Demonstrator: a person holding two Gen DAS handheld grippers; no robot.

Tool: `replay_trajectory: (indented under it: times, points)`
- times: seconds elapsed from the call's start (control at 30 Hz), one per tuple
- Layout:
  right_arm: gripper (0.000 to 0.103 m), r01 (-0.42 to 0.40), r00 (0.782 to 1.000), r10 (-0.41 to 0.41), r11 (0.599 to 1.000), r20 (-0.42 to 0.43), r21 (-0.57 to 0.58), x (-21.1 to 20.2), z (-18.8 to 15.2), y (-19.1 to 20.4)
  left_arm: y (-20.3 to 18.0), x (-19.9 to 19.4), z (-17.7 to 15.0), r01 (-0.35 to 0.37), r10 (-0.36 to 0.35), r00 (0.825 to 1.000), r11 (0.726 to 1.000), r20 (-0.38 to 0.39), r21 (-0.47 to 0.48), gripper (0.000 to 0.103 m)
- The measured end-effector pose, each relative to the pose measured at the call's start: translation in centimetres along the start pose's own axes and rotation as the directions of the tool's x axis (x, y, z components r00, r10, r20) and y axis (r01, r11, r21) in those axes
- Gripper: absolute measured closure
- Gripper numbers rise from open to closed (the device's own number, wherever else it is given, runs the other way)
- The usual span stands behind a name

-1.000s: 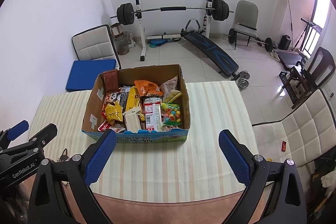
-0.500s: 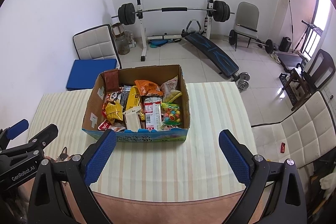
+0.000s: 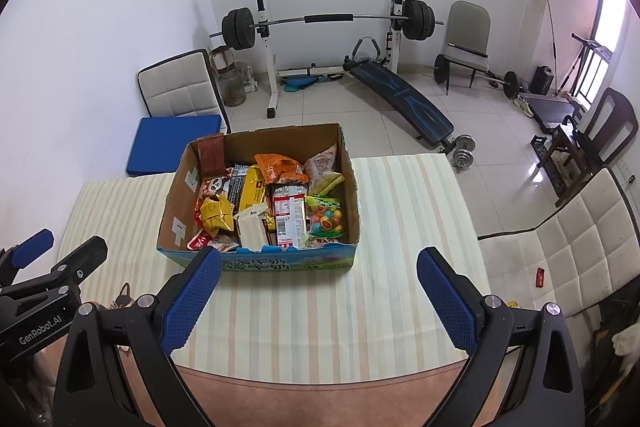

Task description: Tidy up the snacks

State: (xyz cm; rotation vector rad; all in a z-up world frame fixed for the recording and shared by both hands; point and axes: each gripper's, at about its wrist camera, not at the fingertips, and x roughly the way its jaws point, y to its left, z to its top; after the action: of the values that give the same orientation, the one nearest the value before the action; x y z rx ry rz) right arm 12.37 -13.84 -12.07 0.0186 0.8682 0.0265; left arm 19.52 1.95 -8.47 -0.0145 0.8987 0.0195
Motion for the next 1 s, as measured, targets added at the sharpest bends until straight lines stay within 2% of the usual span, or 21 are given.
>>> replay_trajectory:
  times: [1.0]
  points:
    - [0.003, -0.02, 1.0, 0.02, 0.999, -0.003, -0.03, 0.4, 0.78, 0.22, -0.23, 0.12, 0.26, 0.011, -0.011, 1.0, 1.0, -0.011, 0.022, 0.007]
